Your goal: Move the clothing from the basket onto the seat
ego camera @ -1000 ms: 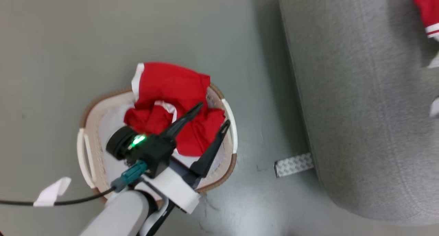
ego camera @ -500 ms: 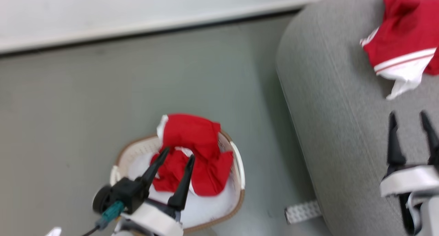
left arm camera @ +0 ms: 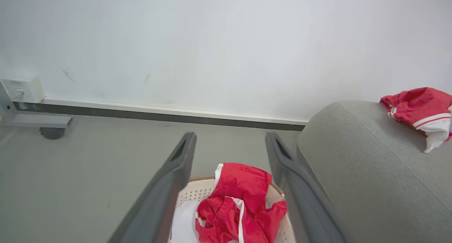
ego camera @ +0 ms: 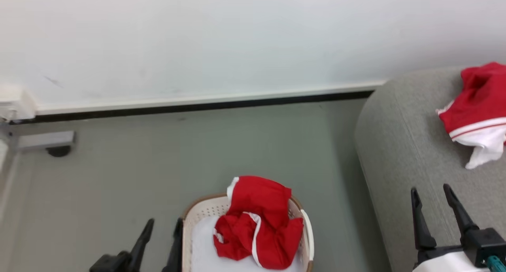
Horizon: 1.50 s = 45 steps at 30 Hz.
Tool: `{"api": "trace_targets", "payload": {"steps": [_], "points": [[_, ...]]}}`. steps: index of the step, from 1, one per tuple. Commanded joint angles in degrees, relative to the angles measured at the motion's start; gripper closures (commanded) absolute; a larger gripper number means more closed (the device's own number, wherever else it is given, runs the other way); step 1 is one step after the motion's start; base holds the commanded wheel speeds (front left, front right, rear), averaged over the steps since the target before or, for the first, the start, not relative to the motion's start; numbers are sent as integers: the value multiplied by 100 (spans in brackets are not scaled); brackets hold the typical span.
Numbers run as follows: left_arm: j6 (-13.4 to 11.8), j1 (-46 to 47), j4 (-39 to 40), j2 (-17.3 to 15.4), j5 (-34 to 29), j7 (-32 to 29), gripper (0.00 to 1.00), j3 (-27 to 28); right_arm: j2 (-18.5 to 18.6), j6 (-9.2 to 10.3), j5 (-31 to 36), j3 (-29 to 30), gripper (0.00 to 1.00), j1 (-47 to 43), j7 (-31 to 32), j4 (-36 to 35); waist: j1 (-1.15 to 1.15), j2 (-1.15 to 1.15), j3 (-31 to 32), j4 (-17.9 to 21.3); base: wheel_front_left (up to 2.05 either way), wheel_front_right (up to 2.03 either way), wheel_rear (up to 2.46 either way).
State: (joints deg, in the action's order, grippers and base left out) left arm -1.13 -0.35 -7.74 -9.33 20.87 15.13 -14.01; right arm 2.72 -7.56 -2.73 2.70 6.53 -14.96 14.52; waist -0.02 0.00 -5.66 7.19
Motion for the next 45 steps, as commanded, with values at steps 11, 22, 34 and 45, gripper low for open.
{"api": "trace_targets", "payload": {"steps": [11,22,34,45], "points": [[409,-649,-143,433,-537,2,0,985,8,13,-408,-299,0,-570,-8,130,2,0,585,-476,0,0,0],[614,-662,-68,603,-802,2,0,1392,12,13,-581,-662,0,-432,-9,210,2,0,481,-249,0,0,0],[835,656,-648,358,-1248,3,0,815,10,13,-719,-791,0,228,-9,-79,2,0,-926,704,0,0,0],[856,2470,-2047,-305,-1090,-734,0,-407,6,13,-1090,-1129,0,978,-9,-618,2,0,-2456,1540,0,0,0]]}}
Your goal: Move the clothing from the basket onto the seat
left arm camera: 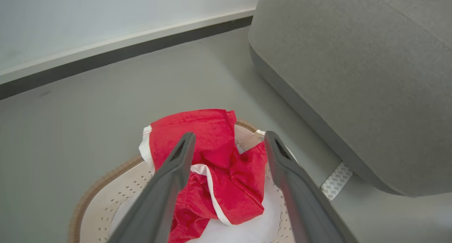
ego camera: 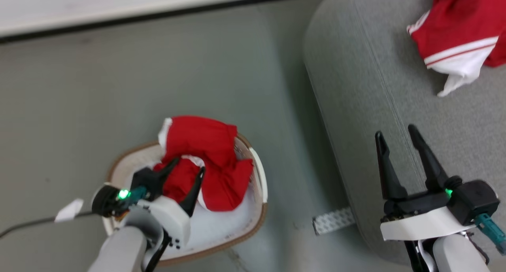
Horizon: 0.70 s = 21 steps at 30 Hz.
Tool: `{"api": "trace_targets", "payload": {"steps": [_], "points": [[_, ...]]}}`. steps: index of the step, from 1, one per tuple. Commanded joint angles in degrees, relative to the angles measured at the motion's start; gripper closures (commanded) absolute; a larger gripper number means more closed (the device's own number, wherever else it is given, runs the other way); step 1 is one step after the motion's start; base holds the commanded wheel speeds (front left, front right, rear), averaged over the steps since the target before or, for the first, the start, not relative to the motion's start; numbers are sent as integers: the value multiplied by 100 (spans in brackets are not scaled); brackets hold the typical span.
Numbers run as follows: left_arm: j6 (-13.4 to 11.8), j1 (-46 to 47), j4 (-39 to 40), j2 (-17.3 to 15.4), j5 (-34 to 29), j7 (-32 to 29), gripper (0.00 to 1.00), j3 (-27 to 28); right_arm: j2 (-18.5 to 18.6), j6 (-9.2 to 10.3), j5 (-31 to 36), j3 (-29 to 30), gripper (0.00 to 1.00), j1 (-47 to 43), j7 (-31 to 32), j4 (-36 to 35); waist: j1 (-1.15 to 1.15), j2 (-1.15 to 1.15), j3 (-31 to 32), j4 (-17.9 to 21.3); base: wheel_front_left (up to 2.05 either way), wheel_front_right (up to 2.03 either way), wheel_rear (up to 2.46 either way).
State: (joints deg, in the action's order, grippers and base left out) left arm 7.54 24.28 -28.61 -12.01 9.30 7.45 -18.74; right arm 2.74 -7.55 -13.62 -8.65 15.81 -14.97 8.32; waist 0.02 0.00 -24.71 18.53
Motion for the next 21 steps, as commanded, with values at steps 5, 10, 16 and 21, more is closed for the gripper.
{"api": "trace_targets", "payload": {"steps": [5,10,16,21], "points": [[-9,792,-516,-281,82,-450,0,-441,0,12,-11,-96,0,304,-8,-359,-2,0,-1210,439,0,0,0],[-8,1487,-1123,-284,55,-900,0,-706,1,12,-41,-146,0,512,-7,-704,-2,0,-1753,399,0,0,0],[-9,2167,-1753,-213,73,-1165,0,-921,3,12,-21,-230,0,721,-9,-1031,-2,0,-2308,352,0,0,0],[-20,2640,-2269,-115,-52,-1292,0,-1070,2,12,3,-181,0,780,-8,-1198,-2,0,-2600,249,0,0,0]]}}
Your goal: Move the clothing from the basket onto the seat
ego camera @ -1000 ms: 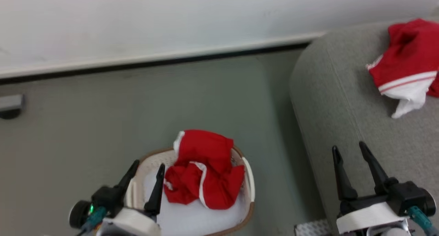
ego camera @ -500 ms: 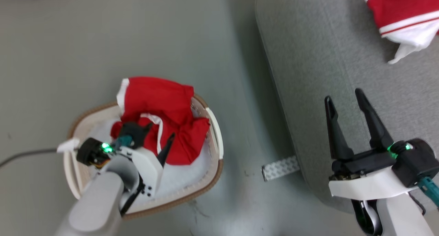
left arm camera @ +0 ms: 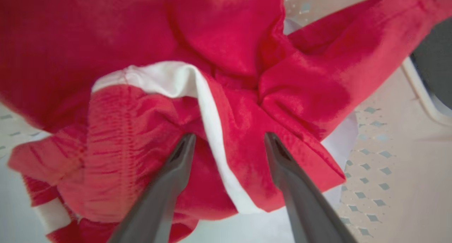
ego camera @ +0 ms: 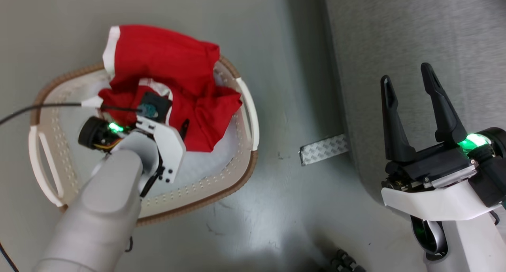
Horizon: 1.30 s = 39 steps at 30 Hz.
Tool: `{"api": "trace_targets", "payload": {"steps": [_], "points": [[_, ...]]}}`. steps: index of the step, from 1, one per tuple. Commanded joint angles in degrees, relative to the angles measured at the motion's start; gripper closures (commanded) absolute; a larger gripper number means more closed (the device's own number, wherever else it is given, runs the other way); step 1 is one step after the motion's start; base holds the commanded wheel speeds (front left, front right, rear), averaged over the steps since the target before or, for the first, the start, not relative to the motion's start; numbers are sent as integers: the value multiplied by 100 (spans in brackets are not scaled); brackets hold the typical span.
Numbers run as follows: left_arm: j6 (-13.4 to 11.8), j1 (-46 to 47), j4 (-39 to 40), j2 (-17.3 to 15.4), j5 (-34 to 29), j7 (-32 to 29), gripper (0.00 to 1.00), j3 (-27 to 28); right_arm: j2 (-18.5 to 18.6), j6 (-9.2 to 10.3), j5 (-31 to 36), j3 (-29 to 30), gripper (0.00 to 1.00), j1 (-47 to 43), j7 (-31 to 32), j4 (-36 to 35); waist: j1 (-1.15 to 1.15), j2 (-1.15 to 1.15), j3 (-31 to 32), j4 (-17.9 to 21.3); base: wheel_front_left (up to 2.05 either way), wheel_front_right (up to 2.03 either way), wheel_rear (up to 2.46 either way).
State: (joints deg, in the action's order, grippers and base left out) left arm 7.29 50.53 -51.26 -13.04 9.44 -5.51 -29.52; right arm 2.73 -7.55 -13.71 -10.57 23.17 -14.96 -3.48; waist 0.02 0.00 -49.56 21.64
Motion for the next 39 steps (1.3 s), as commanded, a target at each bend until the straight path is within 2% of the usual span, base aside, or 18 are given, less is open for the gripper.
{"api": "trace_targets", "payload": {"steps": [1,6,7,8,17,21,27,33,35,39], "points": [[6,89,-108,27,-57,-5,0,-5,5,12,21,29,0,32,-9,-40,-2,0,-156,-82,0,0,0],[17,313,-502,169,-29,157,0,-164,5,12,35,61,0,-52,-9,-106,-2,0,-252,-114,0,0,0],[21,330,-561,201,-2,200,86,-198,6,12,14,77,0,-70,-9,-110,-2,0,-255,-112,0,0,0],[20,338,-639,225,31,206,100,-245,5,12,-9,88,0,-80,-9,-112,-2,0,-256,-107,0,0,0],[16,376,-716,222,568,783,100,-586,6,12,-190,54,0,79,-9,43,-2,0,-56,-106,0,0,0],[16,118,-530,294,974,1137,100,-675,5,12,-63,66,0,22,-9,173,-2,0,422,-326,0,0,0],[17,-288,-44,198,1538,1441,100,-892,11,12,96,11,0,-221,-9,421,-2,0,1371,-684,0,0,0],[17,-734,505,75,1907,1479,100,-961,13,12,180,31,0,-619,-9,721,-2,0,2353,-963,0,0,0],[17,-804,613,59,1920,1475,100,-957,11,12,192,22,0,-687,-9,770,-2,0,2502,-1007,0,0,0],[-79,-1093,1123,1,2047,1423,100,-904,12,12,207,-52,0,-972,-9,932,-2,0,3060,-1148,0,0,0]]}}
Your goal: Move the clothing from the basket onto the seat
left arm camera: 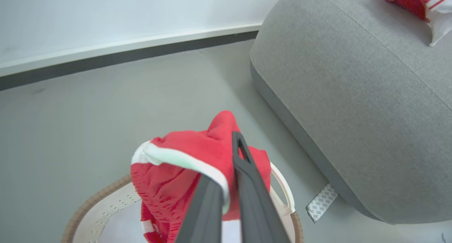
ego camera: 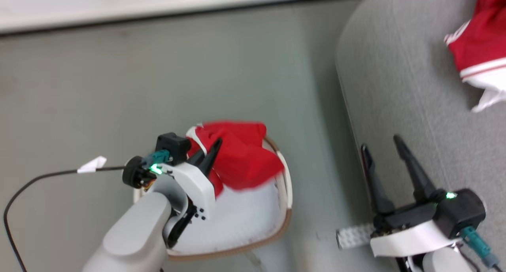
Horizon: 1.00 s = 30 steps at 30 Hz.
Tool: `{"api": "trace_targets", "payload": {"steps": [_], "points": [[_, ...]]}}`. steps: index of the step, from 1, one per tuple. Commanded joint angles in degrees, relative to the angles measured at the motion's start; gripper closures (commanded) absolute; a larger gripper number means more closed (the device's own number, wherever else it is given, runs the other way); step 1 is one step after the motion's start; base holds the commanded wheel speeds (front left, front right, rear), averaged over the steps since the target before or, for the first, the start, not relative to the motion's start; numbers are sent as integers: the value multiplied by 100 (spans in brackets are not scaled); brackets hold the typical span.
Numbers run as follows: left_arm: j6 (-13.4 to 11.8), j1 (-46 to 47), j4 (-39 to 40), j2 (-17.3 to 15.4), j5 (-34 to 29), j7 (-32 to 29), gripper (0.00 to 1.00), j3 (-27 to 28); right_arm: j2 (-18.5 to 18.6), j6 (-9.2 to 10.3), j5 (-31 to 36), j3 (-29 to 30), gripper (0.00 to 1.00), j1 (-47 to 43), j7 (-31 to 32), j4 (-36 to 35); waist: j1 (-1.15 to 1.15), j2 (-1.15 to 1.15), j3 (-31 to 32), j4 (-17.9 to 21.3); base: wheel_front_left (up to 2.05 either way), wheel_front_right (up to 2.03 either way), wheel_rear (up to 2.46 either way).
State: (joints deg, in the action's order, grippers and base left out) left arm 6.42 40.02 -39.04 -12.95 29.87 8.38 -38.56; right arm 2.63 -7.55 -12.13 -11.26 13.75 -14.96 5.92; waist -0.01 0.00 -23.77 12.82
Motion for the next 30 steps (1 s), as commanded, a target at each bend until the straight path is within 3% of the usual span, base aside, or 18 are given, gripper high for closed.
{"api": "trace_targets", "payload": {"steps": [1,15,22,30], "points": [[-33,-116,56,-29,49,-11,100,10,23,12,55,-10,0,-91,-9,35,1,0,611,-291,0,0,0],[-764,-1003,2788,-636,416,-941,100,258,20,12,160,-678,0,-463,-9,178,1,0,1687,-423,0,0,0],[-1041,-1273,3819,-904,472,-1389,100,264,38,12,143,-1590,0,-90,-9,439,1,0,1902,-485,0,0,0],[-1129,-1457,4504,-943,460,-1690,100,58,528,13,-440,-2817,0,820,45,998,1,0,2053,-622,0,0,0]]}}
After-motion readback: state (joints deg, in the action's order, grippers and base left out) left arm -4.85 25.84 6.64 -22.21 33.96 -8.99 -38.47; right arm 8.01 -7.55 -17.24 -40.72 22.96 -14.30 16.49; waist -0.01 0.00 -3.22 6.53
